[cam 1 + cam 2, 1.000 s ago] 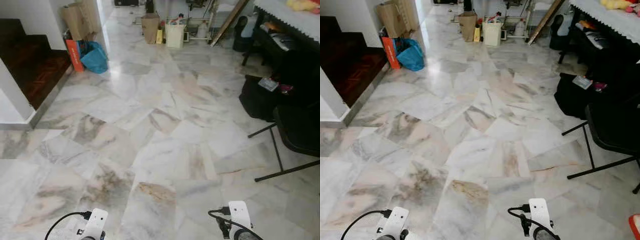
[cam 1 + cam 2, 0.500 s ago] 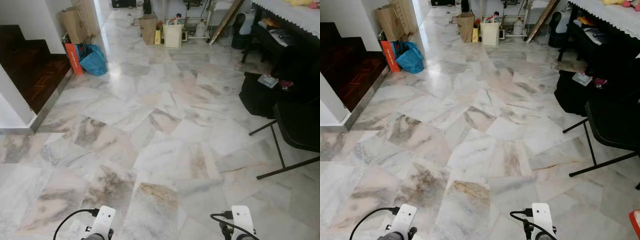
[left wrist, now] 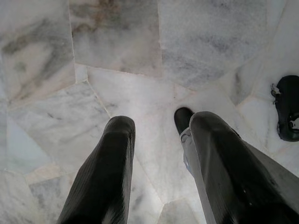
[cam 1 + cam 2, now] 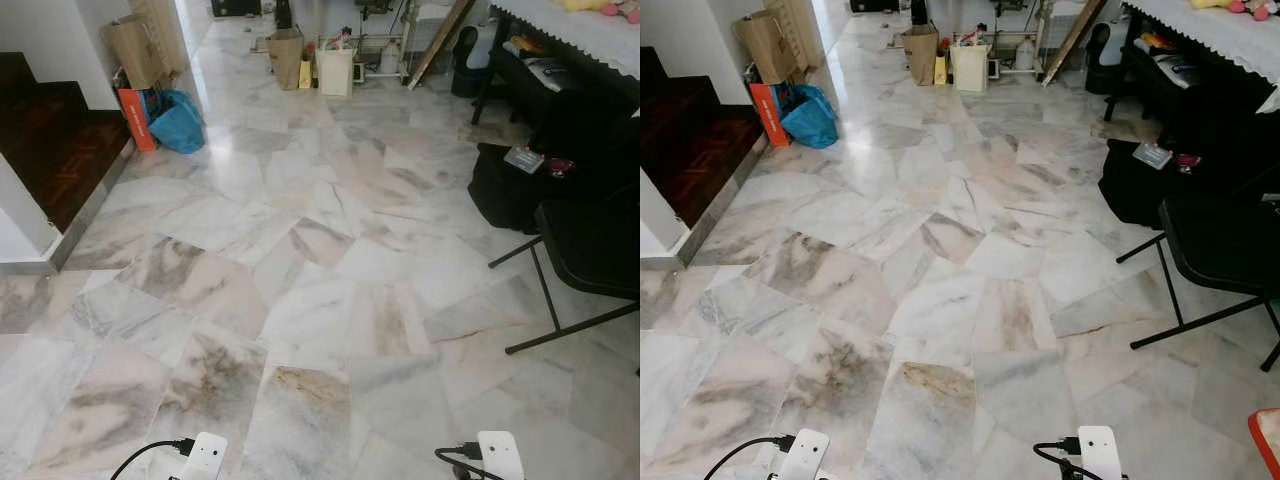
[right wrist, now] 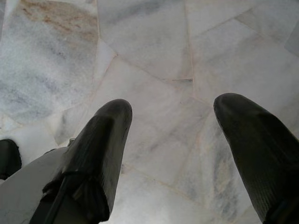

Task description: Hang hanger

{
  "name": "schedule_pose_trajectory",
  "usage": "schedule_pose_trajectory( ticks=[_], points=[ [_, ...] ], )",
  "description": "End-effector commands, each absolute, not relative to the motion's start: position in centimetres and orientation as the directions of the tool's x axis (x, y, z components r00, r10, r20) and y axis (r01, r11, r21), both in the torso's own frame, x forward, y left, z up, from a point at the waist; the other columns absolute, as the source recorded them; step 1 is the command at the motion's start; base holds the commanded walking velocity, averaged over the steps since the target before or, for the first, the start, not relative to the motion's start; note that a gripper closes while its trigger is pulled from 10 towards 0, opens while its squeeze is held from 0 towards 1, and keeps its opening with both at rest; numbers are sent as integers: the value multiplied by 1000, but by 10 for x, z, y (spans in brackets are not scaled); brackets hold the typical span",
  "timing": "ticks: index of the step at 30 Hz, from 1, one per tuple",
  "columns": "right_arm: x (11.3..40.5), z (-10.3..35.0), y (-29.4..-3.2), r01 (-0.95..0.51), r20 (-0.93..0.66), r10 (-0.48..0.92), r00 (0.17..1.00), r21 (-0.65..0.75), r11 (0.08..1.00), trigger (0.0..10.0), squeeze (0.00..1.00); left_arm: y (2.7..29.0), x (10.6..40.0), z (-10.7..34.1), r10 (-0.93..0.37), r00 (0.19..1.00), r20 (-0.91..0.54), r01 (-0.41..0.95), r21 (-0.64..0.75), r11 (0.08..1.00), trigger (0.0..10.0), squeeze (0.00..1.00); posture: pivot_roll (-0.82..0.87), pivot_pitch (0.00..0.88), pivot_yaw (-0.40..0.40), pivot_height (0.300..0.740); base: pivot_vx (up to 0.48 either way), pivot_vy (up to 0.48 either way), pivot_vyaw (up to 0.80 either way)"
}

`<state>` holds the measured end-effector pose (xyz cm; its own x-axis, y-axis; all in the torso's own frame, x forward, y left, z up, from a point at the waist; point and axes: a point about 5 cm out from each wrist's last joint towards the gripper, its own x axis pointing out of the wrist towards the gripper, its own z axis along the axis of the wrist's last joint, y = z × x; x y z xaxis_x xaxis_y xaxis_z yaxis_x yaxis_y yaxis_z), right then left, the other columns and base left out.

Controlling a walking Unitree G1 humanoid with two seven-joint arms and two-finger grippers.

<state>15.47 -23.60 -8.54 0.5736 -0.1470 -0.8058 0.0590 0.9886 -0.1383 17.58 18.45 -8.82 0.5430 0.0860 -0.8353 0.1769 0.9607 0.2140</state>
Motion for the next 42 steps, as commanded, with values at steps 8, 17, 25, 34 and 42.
schedule_pose_trajectory(
  ticks=[8, 17, 25, 34, 42],
  points=[
    [144, -90, -234, 65, -823, -139, 551, -124, 990, 10000, 0, 182, 185, -84, 48, 558, -829, 199, 190, 961, 10000, 0, -154, 0, 22, 740, 0, 0, 0],
    [158, -89, -218, 52, -815, -123, 566, -114, 992, 10000, 0, 183, 187, -83, 55, 564, -824, 192, 196, 962, 10000, 0, -151, 0, 21, 740, 0, 0, 0],
    [164, -89, -206, 41, -815, -112, 568, -108, 993, 10000, 0, 182, 184, -85, 56, 562, -825, 185, 191, 964, 10000, 0, -148, 0, 17, 740, -98, 0, 0],
    [157, -90, -216, 54, -820, -125, 558, -114, 992, 10000, 0, 180, 187, -83, 52, 570, -820, 190, 193, 963, 10000, 0, -134, 0, 16, 740, -290, 0, 0],
    [151, -89, -232, 86, -823, -155, 547, -129, 988, 10000, 0, 178, 187, -83, 52, 572, -819, 186, 191, 964, 10000, 0, -132, 0, 13, 740, -314, 0, 0]
  ],
)
